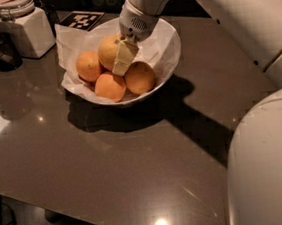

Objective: Pick orange from white bowl

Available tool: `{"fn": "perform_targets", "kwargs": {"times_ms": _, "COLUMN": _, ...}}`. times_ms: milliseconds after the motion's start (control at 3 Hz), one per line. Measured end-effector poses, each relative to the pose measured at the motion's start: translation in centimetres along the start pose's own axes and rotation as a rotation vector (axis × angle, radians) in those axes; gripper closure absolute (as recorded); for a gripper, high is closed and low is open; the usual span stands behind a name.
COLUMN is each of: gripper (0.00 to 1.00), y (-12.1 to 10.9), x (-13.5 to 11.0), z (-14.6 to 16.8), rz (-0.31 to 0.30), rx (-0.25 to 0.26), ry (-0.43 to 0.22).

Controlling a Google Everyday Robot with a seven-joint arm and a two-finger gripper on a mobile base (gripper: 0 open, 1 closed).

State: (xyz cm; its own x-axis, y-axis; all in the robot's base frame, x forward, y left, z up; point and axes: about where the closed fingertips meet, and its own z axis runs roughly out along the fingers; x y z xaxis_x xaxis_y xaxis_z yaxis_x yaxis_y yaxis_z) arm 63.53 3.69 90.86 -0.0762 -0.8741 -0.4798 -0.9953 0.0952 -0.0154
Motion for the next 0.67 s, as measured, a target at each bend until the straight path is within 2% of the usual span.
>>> {"fn": "perform_targets", "kwargs": {"times_ms": 667, "gripper": 1.00, "y": 1.52, "x": -0.22, "z": -1.16, "rz": -0.048, "rx": 0.031, "ry": -0.087}}
